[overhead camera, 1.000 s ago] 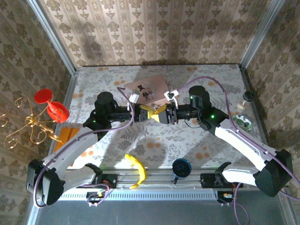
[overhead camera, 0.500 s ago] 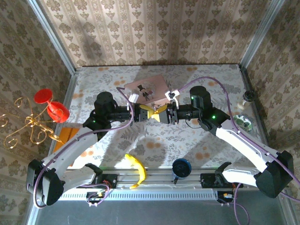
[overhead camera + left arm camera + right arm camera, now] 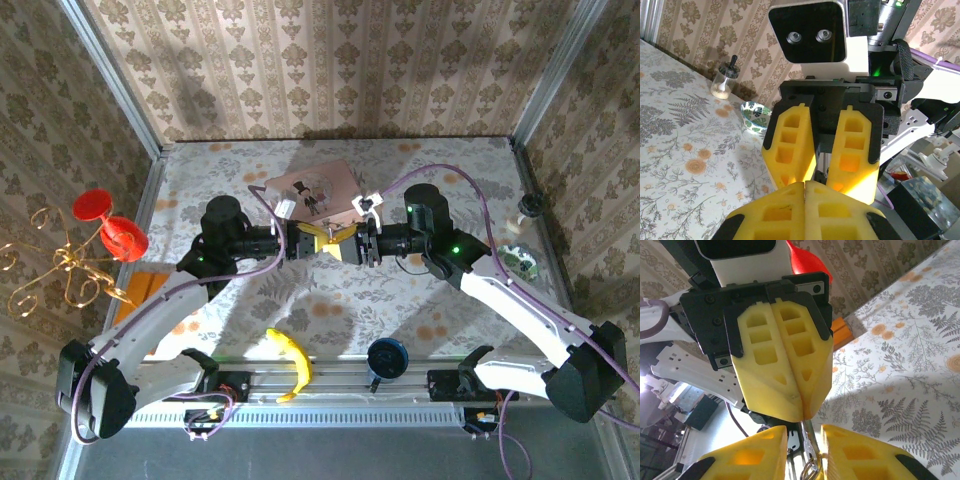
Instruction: Unlock the padlock with the key
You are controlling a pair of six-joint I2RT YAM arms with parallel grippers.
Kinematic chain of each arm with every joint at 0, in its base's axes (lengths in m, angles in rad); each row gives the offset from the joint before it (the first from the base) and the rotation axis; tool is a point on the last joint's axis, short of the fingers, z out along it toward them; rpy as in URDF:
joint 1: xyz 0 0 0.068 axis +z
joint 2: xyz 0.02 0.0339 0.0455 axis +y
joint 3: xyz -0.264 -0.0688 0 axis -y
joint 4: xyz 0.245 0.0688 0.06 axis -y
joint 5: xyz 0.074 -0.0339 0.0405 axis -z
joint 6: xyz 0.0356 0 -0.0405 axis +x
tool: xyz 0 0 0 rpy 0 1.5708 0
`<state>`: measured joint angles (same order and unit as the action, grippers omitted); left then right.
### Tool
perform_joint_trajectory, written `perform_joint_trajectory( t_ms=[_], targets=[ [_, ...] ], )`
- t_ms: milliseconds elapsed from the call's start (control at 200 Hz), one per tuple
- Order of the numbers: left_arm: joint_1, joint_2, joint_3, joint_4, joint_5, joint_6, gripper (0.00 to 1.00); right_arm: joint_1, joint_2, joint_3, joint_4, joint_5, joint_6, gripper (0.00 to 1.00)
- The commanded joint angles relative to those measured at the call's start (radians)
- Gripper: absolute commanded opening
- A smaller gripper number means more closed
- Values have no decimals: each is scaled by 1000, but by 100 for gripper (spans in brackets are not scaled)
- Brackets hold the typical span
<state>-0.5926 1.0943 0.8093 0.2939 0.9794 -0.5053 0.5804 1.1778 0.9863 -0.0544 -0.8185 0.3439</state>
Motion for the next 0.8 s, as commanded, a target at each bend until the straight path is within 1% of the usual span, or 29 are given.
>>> perform_joint_trajectory(
  t_ms=[0, 140, 315, 595, 715, 735, 765, 795],
  targets=[
    [11, -25, -3, 39, -1, -13, 0, 2, -24, -12, -21, 13, -11, 24],
    [13, -23, -2, 39, -1, -13, 0, 1, -28, -14, -21, 19, -11, 22],
    [19, -17, -3, 41, 1, -15, 0, -4, -27, -15, -17, 19, -12, 18],
    [20, 5, -1, 68, 16, -30, 0, -5, -11, -16, 17, 13, 5, 8],
    [25, 7, -2, 67, -4, -40, 0, -5, -7, -14, 19, 9, 7, 1],
    [26, 7, -4, 67, -11, -44, 5, -5, -6, -15, 20, 10, 6, 0],
    [30, 6, -5, 67, -23, -49, 17, -6, -8, -15, 18, 11, 7, 0],
    [35, 4, -8, 67, -38, -56, 35, -7, -9, -16, 13, 16, 5, 0]
  ],
)
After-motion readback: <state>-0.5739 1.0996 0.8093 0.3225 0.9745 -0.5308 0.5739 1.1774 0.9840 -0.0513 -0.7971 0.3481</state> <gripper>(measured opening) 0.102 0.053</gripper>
